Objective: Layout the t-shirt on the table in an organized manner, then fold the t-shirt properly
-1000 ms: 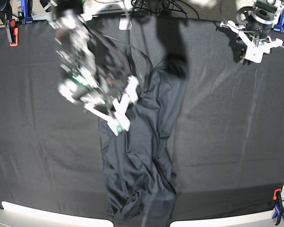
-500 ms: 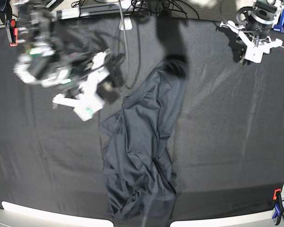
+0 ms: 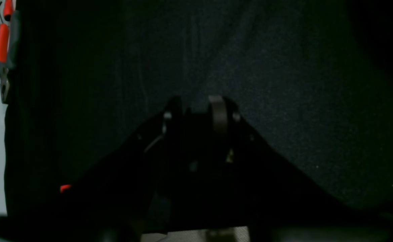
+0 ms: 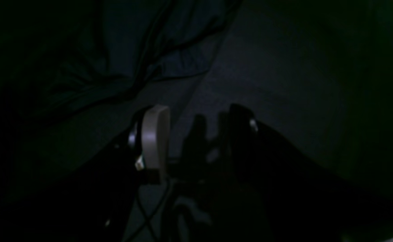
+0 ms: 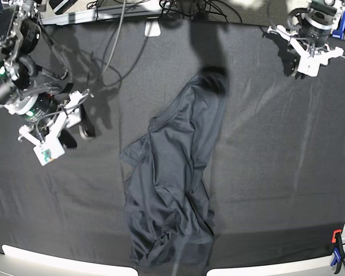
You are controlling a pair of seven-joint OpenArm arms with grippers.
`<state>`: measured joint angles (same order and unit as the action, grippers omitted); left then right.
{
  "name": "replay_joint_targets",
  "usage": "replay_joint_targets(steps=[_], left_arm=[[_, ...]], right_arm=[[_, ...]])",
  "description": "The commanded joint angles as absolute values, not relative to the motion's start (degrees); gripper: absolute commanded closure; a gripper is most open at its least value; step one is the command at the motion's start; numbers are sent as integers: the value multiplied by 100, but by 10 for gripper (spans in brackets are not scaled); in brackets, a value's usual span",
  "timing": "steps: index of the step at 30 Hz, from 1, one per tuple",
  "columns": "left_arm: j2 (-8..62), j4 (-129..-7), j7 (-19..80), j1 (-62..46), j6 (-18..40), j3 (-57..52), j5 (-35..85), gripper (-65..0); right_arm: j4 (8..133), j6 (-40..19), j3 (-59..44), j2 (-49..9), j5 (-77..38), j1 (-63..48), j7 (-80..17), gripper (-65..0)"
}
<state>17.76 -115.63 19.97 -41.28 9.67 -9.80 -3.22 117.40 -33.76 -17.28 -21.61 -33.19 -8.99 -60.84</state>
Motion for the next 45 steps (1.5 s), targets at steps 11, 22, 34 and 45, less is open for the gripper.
replay_joint_targets(steps=[11, 22, 34, 45], left_arm=[[1811, -11673, 1887, -4158, 937, -1009, -174, -121], [1811, -11673, 1890, -4160, 937, -1007, -141, -121], [1811, -11673, 1892, -4160, 939, -1007, -143, -121], [1813, -11673, 1883, -4156, 939, -1009, -143, -121]], right_arm=[[9789, -3452, -1470, -2121, -3815, 268, -5634, -265], [9393, -2609, 207, -1098, -2071, 707, -5120, -265], [8429, -2053, 381, -281, -766, 1352, -5380, -265], [8084, -2056, 377, -198, -923, 1439, -5771, -264]])
